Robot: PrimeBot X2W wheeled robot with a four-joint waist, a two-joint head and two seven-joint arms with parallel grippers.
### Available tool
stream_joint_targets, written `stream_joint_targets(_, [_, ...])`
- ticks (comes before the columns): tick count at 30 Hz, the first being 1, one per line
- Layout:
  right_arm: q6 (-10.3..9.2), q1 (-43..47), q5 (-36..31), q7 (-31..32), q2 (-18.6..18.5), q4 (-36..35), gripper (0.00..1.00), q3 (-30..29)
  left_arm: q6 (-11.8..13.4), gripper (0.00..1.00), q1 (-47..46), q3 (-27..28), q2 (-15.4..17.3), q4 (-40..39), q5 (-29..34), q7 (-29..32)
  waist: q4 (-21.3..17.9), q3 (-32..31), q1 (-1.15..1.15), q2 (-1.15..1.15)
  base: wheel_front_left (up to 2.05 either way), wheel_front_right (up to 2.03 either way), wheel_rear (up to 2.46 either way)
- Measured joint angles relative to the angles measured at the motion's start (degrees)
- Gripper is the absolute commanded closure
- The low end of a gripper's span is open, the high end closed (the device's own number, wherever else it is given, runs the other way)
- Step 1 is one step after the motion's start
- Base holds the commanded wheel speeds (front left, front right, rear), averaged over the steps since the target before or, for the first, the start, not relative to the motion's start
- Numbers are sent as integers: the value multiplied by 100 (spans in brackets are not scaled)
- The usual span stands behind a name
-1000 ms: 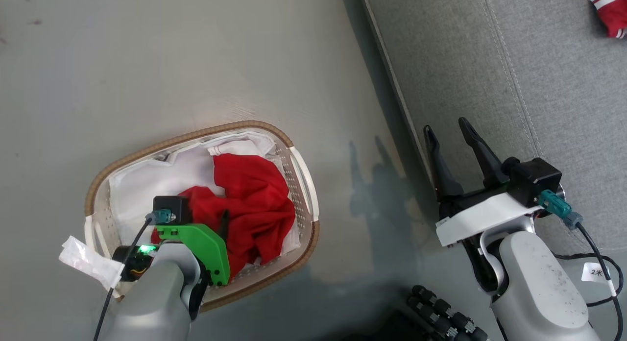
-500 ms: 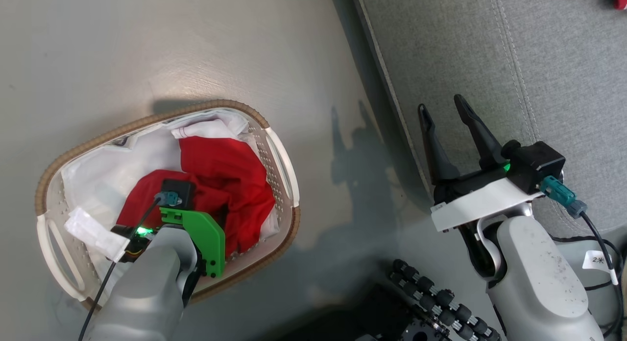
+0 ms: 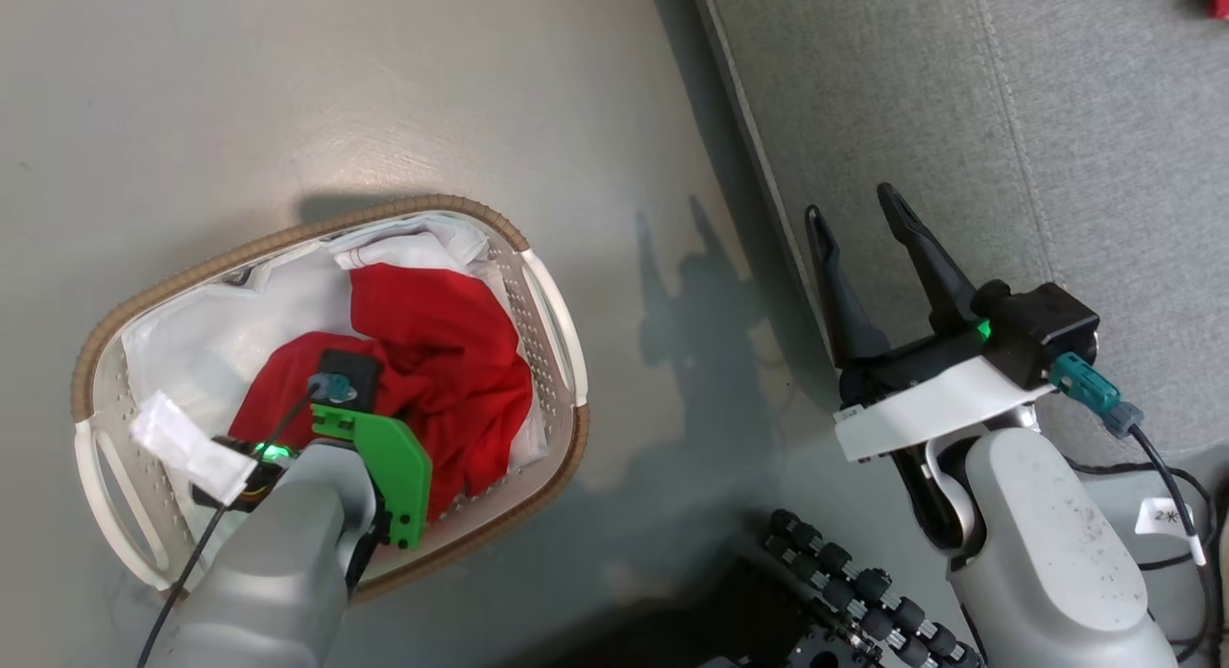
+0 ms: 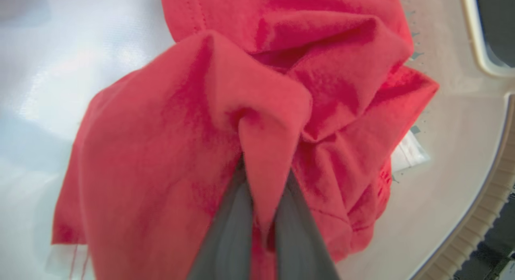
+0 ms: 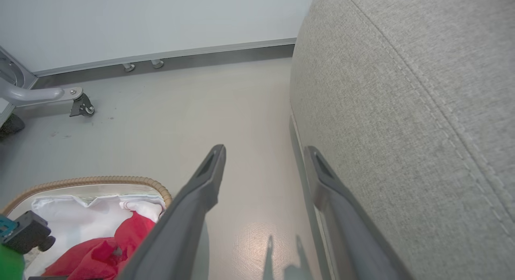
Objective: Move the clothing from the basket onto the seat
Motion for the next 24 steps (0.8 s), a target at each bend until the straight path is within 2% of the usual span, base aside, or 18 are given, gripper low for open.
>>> stream_joint_targets(4, [0, -138, 87, 0, 0, 76, 0, 102, 0, 100, 63, 41, 35, 54, -158, -183, -63, -136, 0, 0, 0, 0, 0])
stream_joint_targets(11, [0, -153, 113, 0, -2, 290, 0, 189, 0, 100, 459, -18, -87, -105, -408, -592, -53, -597, 0, 0, 0, 0, 0])
stream_joint_targets(24, [0, 143, -121, 0, 5, 632, 0, 34, 0, 100, 1037, -358, -164, -795, -839, -1048, 411, -1882, -1, 0, 0, 0, 0])
